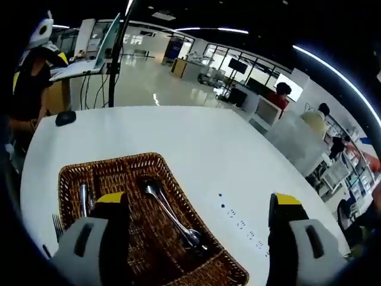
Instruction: Arrange the knives, forks, and spoons in their matching storage slots by inserting each utensil handle-first until every utensil is classified and aligned in the correct compartment
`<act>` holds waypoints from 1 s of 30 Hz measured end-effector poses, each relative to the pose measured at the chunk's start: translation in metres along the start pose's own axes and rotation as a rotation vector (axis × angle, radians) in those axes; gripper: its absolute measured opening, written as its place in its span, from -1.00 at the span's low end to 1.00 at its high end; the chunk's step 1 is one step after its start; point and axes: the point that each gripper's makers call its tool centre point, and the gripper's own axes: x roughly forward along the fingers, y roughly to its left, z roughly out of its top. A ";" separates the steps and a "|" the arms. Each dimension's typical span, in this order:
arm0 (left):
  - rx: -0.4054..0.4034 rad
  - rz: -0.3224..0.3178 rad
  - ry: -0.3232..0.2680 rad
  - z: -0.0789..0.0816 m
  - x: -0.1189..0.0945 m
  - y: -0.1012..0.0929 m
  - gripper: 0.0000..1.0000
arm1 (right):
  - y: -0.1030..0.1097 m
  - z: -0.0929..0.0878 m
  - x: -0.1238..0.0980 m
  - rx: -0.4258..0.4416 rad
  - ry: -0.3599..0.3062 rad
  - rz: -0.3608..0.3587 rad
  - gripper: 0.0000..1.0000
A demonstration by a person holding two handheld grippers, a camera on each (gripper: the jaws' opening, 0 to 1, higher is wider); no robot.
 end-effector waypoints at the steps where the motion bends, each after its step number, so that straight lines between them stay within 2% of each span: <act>1: 0.006 -0.006 -0.008 0.003 0.000 -0.001 1.00 | 0.000 -0.003 -0.008 0.013 0.002 -0.013 0.99; 16: 0.044 -0.064 -0.064 0.021 -0.001 -0.012 1.00 | 0.012 -0.021 -0.107 0.122 -0.019 -0.170 0.99; 24: 0.035 -0.096 -0.088 0.021 0.001 -0.015 1.00 | 0.025 -0.030 -0.154 0.172 -0.026 -0.238 0.99; 30: 0.044 -0.116 -0.100 0.022 0.003 -0.020 1.00 | 0.040 -0.044 -0.194 0.214 -0.028 -0.296 0.99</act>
